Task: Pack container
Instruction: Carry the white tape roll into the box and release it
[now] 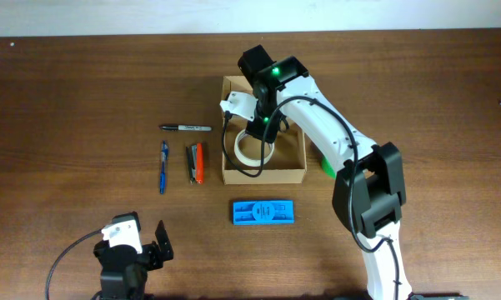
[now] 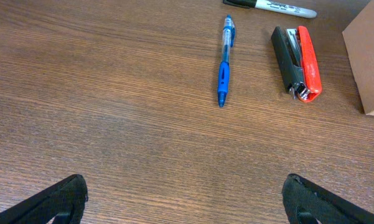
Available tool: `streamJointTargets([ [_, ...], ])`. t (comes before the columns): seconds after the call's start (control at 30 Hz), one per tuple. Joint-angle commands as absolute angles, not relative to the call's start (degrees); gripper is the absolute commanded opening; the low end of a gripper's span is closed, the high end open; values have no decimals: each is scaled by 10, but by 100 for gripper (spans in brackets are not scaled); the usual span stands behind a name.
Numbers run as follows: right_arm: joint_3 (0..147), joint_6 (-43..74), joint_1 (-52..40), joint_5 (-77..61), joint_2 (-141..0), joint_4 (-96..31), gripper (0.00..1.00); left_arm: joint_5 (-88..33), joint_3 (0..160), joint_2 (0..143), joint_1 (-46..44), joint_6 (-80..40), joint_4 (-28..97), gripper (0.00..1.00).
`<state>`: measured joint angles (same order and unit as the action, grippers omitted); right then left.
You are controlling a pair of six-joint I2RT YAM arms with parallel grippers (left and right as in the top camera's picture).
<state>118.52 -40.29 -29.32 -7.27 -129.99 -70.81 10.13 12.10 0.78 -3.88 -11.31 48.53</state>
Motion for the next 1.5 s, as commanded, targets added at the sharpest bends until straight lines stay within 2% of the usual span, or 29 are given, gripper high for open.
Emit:
streamJointTargets([
  [0.0,1187,-405,-298,-68,-1313,-701,3,105,116,3,-36,-102,484,99],
  [0.93,1140,-405,-308,-68,-1316,-616,4,105,116,3,-36,-102,484,100],
  [0.97,1140,-405,-308,-68,-1316,-616,10,105,116,3,-36,-102,484,99],
  [1.0,1140,-405,-308,-68,-1316,-616,21,105,116,3,-36,-102,484,99],
  [1.03,1140,-405,-308,-68,-1316,-616,23,105,116,3,-36,-102,484,100],
  [1.23,1140,-405,-308,-68,-1316,-617,30,105,116,3,-36,-102,484,100],
  [1.47,1144,-402,-308,-68,-1307,-622,30,105,116,3,-36,-102,484,100],
])
